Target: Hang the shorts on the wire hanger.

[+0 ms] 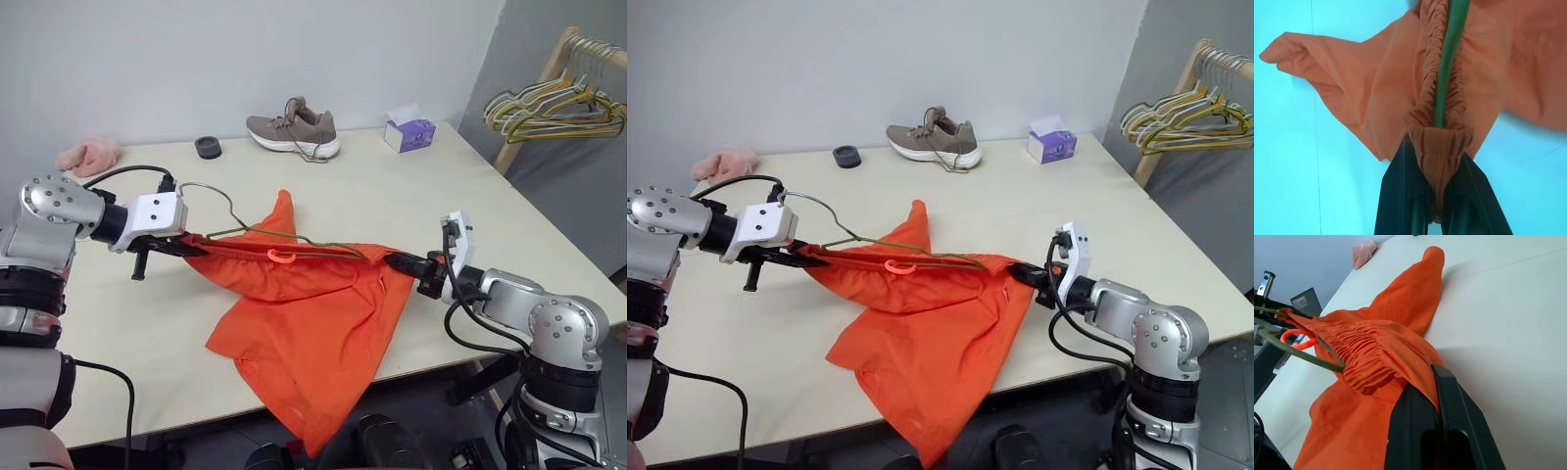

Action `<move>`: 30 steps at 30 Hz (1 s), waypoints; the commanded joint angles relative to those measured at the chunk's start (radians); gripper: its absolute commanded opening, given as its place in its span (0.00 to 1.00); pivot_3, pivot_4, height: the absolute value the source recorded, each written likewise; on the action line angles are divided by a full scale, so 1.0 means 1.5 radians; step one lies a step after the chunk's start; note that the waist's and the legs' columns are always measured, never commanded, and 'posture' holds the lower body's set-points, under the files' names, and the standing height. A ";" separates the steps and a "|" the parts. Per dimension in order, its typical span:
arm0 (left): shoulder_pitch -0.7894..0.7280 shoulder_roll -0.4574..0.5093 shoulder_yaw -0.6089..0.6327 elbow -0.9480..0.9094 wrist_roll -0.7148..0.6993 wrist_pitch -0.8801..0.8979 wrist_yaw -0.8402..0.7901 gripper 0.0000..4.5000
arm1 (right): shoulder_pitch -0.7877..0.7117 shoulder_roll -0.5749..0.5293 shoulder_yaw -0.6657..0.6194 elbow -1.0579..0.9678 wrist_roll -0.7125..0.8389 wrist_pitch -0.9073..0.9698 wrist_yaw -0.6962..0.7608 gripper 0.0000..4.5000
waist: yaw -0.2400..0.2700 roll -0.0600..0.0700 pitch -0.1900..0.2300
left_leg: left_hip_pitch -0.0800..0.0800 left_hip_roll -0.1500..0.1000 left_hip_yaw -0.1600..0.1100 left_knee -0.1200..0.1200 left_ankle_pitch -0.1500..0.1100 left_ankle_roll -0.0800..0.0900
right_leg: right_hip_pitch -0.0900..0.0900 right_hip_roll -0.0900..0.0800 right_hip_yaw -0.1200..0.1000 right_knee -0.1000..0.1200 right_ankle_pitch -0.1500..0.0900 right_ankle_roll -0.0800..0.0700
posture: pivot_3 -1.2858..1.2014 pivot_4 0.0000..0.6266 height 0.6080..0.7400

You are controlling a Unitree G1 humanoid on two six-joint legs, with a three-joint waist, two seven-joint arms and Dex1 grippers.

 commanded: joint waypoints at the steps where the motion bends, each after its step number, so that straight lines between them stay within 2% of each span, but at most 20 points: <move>1: -0.022 0.033 0.013 0.057 0.055 -0.017 0.035 0.00 | 0.004 -0.031 -0.046 -0.021 -0.003 -0.014 -0.027 0.00 | 0.000 0.000 0.000 | 0.000 0.000 0.000 0.000 0.000 0.000 | 0.000 0.000 0.000 0.000 0.000 0.000 | 0.41 0.08 1.00; 9: -0.044 0.031 0.005 0.115 0.098 -0.062 0.096 0.00 | 0.011 -0.044 -0.033 -0.030 0.011 -0.015 -0.028 0.00 | 0.000 0.000 0.000 | 0.000 0.000 0.000 0.000 0.000 0.000 | 0.000 0.000 0.000 0.000 0.000 0.000 | 0.41 0.08 1.00; 19: -0.047 0.040 -0.014 0.140 0.129 -0.063 0.104 0.00 | 0.025 -0.069 -0.012 -0.049 0.031 -0.025 -0.016 0.00 | 0.000 0.000 0.000 | 0.000 0.000 0.000 0.000 0.000 0.000 | 0.000 0.000 0.000 0.000 0.000 0.000 | 0.41 0.09 1.00; 25: -0.051 0.038 -0.014 0.155 0.135 -0.037 0.118 0.00 | 0.069 -0.152 0.064 -0.094 0.006 -0.072 0.059 0.00 | 0.000 0.000 0.000 | 0.000 0.000 0.001 0.000 0.000 0.000 | 0.000 0.000 0.000 -0.001 -0.002 0.003 | 0.41 0.09 1.00; 30: -0.047 0.038 -0.017 0.163 0.138 -0.032 0.119 0.00 | 0.115 -0.258 0.174 -0.138 -0.081 -0.184 0.132 0.00 | 0.000 0.000 0.000 | 0.000 0.000 0.001 0.000 0.000 0.000 | 0.000 0.000 0.000 -0.001 -0.002 0.003 | 0.41 0.09 1.00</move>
